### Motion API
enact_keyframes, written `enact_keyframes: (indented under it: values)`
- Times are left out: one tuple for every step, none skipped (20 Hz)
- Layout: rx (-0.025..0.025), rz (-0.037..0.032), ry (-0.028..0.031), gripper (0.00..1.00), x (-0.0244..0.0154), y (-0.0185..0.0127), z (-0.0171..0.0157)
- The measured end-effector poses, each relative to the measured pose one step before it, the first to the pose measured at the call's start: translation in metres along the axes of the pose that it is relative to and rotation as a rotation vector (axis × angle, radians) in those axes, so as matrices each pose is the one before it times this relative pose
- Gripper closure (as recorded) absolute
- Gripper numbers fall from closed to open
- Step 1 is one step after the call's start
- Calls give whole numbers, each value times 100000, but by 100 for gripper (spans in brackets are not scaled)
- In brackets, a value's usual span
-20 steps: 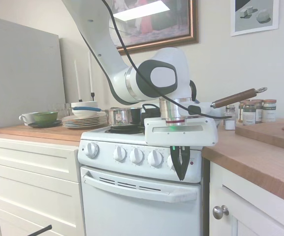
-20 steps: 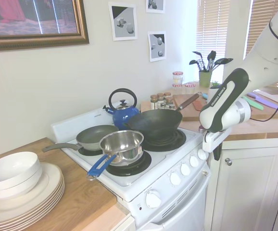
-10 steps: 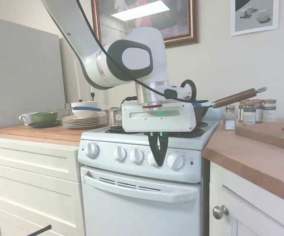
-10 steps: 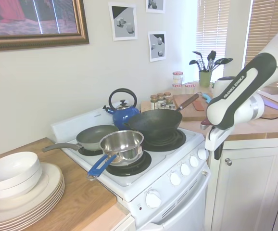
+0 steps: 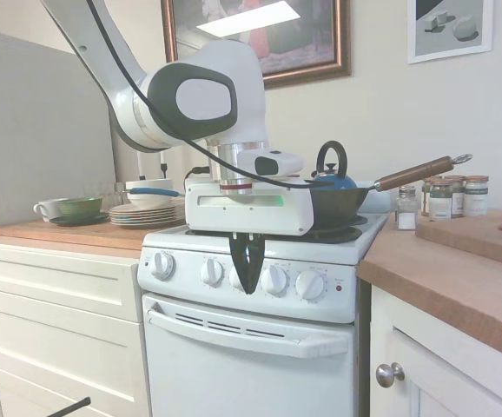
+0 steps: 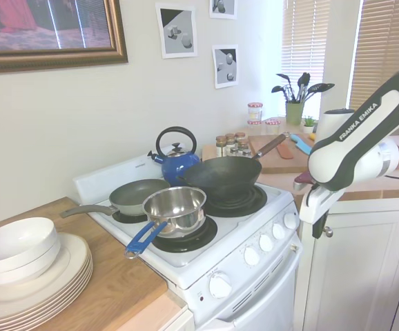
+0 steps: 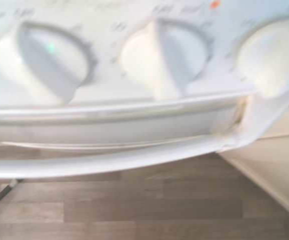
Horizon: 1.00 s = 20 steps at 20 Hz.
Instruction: Turn on the stove on the bottom right
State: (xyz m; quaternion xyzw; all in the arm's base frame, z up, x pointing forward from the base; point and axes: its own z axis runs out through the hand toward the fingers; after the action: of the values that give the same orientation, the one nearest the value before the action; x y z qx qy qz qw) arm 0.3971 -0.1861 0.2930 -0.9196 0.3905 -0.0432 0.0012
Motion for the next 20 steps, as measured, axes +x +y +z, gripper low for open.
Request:
enact_keyframes:
  values:
    - [92, 206, -404, 0, -205, -54, 145]
    - [50, 236, -332, 0, -191, -39, 143]
    - [18, 169, -191, 0, -185, -34, 137]
    - [-24, 80, -161, 0, -166, -59, 119]
    - [62, 31, -3, 0, -107, -69, 67]
    - [83, 1, 58, 0, -119, -61, 79]
    - [82, -32, 95, 0, -166, -65, 116]
    - [-18, -30, -121, 0, -181, -67, 125]
    - [0, -45, -88, 0, -147, -65, 92]
    - [26, -45, -56, 0, -120, -55, 63]
    - [76, -47, 51, 0, -65, -55, 10]
    - [99, -16, 93, 0, -8, -42, -41]
    - [309, 313, 114, 0, 10, -14, -96]
    - [520, 578, 175, 0, 24, -7, -152]
    - [392, 282, 284, 0, 24, -10, -178]
    - [298, 70, 343, 0, 14, -12, -188]
    - [257, 29, 298, 0, 5, -13, -177]
    - [215, 65, 167, 0, 2, -20, -136]
    - [199, 113, 0, 0, -21, -27, -95]
    - [192, 127, -93, 0, -25, -28, -71]
